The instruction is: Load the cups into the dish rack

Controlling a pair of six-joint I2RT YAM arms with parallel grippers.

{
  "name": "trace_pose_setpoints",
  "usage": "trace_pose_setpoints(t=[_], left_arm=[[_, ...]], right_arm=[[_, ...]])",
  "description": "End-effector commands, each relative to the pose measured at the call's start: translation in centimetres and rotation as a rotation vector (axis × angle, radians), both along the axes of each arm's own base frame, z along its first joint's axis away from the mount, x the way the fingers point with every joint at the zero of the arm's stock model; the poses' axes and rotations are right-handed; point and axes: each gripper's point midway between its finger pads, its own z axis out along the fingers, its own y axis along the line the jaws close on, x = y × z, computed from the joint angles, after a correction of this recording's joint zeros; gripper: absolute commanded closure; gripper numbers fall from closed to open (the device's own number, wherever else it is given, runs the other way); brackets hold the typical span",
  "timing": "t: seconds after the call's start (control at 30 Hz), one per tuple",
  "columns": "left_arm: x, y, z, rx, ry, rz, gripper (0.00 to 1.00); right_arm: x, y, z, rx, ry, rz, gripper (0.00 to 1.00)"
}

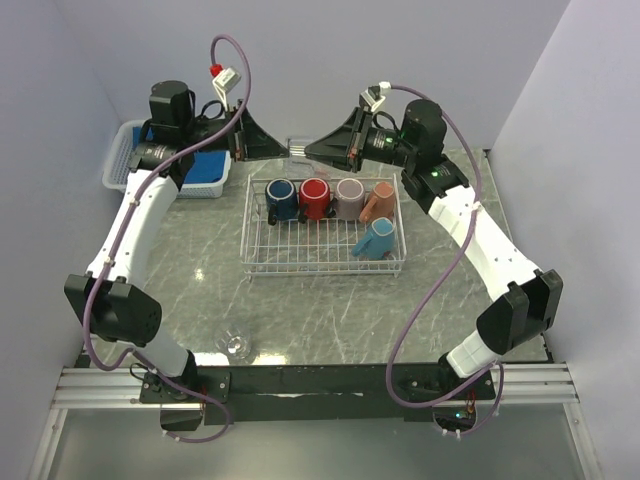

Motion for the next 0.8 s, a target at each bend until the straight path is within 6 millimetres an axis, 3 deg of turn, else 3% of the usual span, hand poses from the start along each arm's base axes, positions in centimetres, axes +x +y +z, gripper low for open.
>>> trace_pose_setpoints(t=[0.0,0.3,0.57,0.63,0.67,0.73,0.77], left_arm=[[-2.2,-0.5,1.4,-0.017,-0.064,-0.054,0.03],[-2.8,-2.3,2.3,-0.040,-0.078,-0.093,0.04],[-2.7,-2.6,2.4,-0.043,-0.084,-0.101,0.04],[-2.8,-2.6,2.5,-0.052,-0.090,-0.114,0.00],[-2.8,-2.7,2.5,-0.054,-0.088,-0.117,0.07],[-2.9,-2.7,2.6,-0.057,-0.091,-0.122,0.34],[-2.9,-2.7,2.5,-0.054,-0.088,-0.122,0.61]], right_arm=[[-0.6,0.3,2.9,0.084,-0.094,0.042,1.00],[-0.5,2.0,2.0,0.100,-0.065,0.076,1.00],[-0.8,3.1,1.5,0.147,-0.028,0.119,1.00],[-0.9,3.8,0.4,0.142,0.016,0.135,1.00],[-0.9,3.8,0.6,0.160,0.001,0.137,1.00],[-0.9,3.7,0.6,0.183,0.025,0.140,1.00],[-0.9,3.7,0.7,0.190,0.022,0.142,1.00]])
